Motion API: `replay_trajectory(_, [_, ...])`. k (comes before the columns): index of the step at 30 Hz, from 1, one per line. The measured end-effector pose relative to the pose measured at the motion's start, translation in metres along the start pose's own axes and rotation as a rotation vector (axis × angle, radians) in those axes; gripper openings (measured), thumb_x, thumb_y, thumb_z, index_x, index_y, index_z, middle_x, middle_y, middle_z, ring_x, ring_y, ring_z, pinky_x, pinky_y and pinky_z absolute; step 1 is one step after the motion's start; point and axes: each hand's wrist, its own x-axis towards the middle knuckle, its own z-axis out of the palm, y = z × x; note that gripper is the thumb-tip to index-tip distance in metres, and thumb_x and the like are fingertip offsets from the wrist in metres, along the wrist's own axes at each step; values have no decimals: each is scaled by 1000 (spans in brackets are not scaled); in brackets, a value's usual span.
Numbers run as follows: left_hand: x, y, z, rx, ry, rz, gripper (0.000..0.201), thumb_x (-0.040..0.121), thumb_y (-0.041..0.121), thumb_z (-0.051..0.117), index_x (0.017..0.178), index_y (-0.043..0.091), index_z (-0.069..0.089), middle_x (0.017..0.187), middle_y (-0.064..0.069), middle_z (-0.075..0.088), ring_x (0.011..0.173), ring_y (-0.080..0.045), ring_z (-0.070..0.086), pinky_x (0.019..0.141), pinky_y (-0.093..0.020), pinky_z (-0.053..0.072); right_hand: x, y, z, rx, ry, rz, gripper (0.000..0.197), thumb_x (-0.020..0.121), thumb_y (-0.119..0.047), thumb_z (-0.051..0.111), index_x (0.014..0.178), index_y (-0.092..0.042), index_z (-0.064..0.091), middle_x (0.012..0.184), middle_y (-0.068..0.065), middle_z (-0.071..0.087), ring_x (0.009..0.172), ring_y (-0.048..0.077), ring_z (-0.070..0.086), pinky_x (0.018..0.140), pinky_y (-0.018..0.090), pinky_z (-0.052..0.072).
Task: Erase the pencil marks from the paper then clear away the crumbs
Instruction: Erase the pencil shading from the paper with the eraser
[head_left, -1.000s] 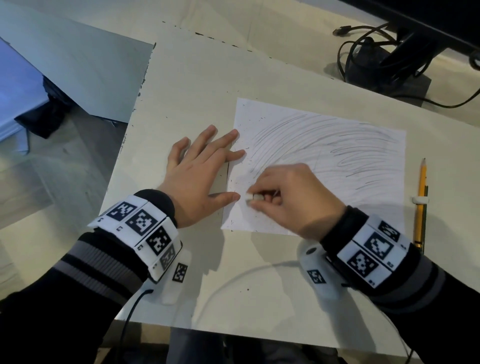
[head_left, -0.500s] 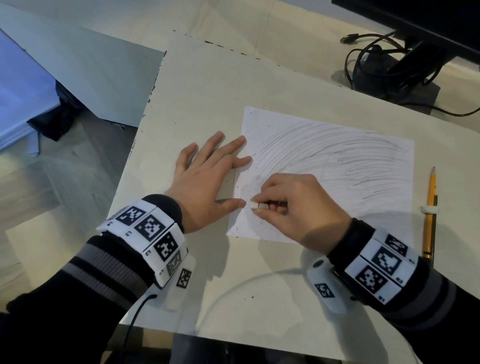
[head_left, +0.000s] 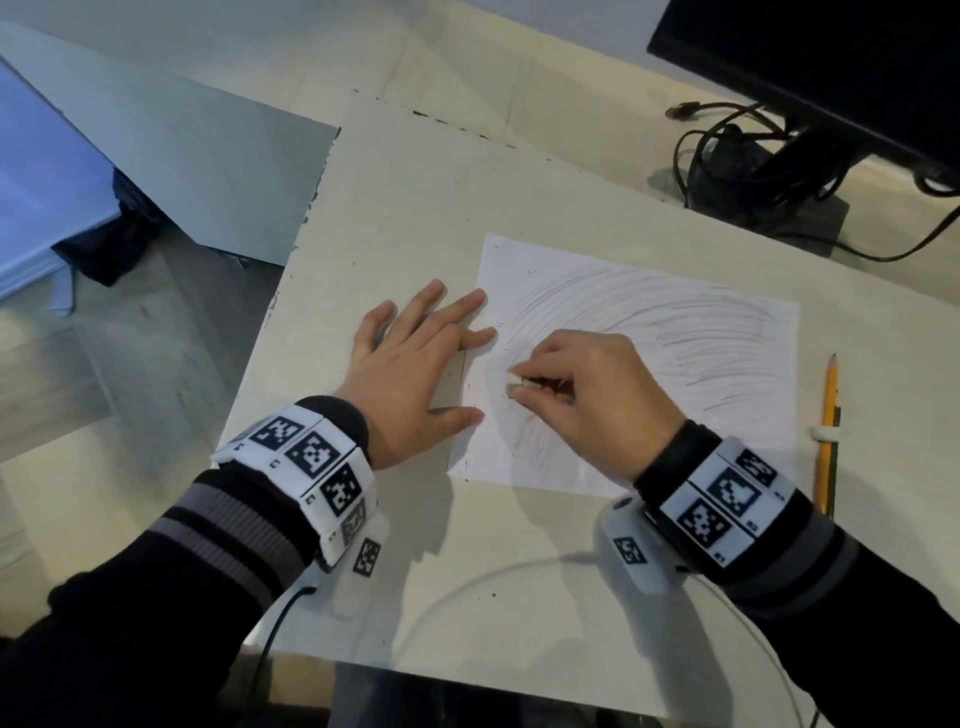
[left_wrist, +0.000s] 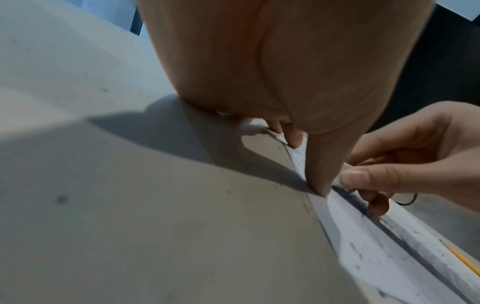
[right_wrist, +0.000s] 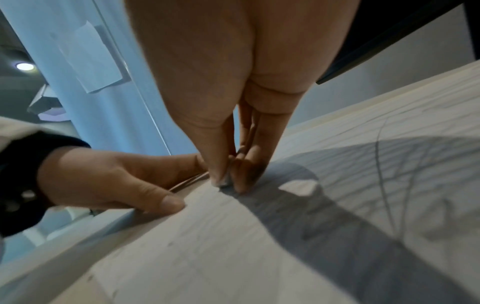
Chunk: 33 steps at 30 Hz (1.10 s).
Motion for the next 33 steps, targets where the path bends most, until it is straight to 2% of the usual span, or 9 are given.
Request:
replay_trajectory(5, [0,0,1,8,11,2,70,85,51,65,146,36,34,160,25,0,147,-1,-17,116,-37,-14,-8,-6,4,23,-90,-63,9,86,-18,75,92,-11,77,81,-3,65,69,8,57,67,27,50])
replay_trajectory(9, [0,0,2,-4,14,1,69,85,50,67,145,37,35,160,26,0,144,3,-19,116,-35,-15,10,1,-4,-29,38,-10,12,86,-20,75,94,-12,78,82,-3,67,71,9,59,70,27,52])
replay_trajectory(13, [0,-2,2,-2,14,4,69,86,49,66,146,37,34,160,26,0,145,3,-20,116,-35,-16,7,-3,-2,22,-71,-61,12,85,-20,76,95,-13,78,82,-5,66,69,5,58,68,21,50])
replay_trajectory(15, [0,-1,2,-4,11,2,70,85,49,67,146,38,33,160,27,0,144,3,-20,115,-34,-16,16,2,-8,-5,-38,-41,11,85,-22,76,93,-15,79,81,-5,67,70,6,58,70,24,51])
replay_trajectory(18, [1,-1,2,-8,1,-3,73,86,49,66,148,40,28,160,27,0,144,3,-20,115,-34,-16,21,6,-11,-35,18,-32,8,86,-21,75,90,-15,79,79,-4,67,70,8,59,69,27,51])
replay_trajectory(22, [1,-1,2,7,-1,-7,77,87,51,64,151,42,22,160,27,-2,146,1,-20,116,-36,-15,10,-2,-9,-13,-153,-73,12,84,-22,77,93,-15,79,82,-6,68,71,5,59,70,19,48])
replay_trajectory(27, [1,-3,3,22,-5,-22,89,87,53,63,156,39,9,160,27,-5,146,0,-20,115,-35,-14,36,4,-12,-63,10,-41,10,86,-24,74,85,-14,77,77,-4,66,70,10,59,71,30,51])
replay_trajectory(30, [2,-3,4,37,-16,-21,90,88,55,61,156,39,4,160,28,-9,146,0,-22,115,-35,-16,16,1,-8,-17,-73,-54,8,86,-22,74,91,-16,77,80,-6,66,70,6,59,69,23,50])
replay_trajectory(33, [2,-3,4,31,-9,-24,90,88,55,61,156,40,4,160,28,-9,146,-1,-21,116,-36,-15,20,3,-12,0,-110,-51,9,85,-24,75,91,-17,77,79,-8,65,71,6,59,69,24,50])
